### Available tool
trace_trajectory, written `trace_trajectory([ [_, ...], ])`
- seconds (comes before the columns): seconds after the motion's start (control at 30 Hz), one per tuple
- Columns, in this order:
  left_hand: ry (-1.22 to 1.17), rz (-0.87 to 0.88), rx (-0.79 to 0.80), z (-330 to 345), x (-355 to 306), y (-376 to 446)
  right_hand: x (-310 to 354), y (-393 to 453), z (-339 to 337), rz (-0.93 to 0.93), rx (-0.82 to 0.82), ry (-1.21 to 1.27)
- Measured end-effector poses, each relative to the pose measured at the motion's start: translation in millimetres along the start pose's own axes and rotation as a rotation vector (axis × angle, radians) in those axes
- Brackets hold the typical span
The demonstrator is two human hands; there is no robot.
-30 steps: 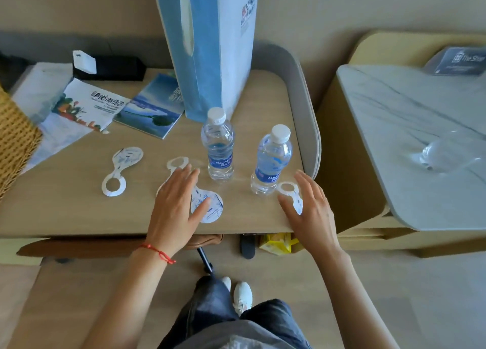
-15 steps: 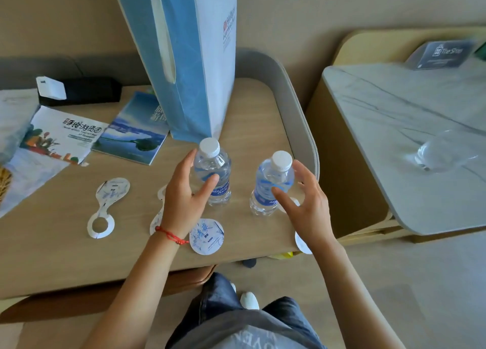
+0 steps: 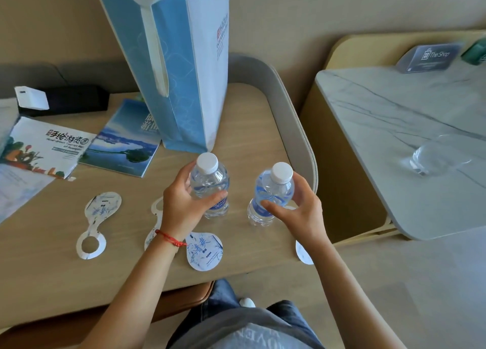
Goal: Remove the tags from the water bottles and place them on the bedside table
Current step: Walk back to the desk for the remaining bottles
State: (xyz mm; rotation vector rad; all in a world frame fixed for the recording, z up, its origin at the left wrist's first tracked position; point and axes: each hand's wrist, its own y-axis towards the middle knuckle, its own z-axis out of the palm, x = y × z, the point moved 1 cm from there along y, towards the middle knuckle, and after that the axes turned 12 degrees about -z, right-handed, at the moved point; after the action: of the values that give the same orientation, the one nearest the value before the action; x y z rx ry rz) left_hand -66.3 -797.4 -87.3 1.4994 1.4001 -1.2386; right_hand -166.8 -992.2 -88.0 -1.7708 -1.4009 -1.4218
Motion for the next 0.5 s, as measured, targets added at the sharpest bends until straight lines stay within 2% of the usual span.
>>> trace_trajectory([
  [0.23, -0.017, 0.043, -0.012, -3.0, -5.3, 9.7, 2.4, 11.2, 6.8, -0.012, -0.107, -0.012],
  [0.5, -0.047, 0.106, 0.033, -24.0, -20.8, 10.5, 14.5, 2.1, -8.3, 0.013, -0.166, 0.138],
])
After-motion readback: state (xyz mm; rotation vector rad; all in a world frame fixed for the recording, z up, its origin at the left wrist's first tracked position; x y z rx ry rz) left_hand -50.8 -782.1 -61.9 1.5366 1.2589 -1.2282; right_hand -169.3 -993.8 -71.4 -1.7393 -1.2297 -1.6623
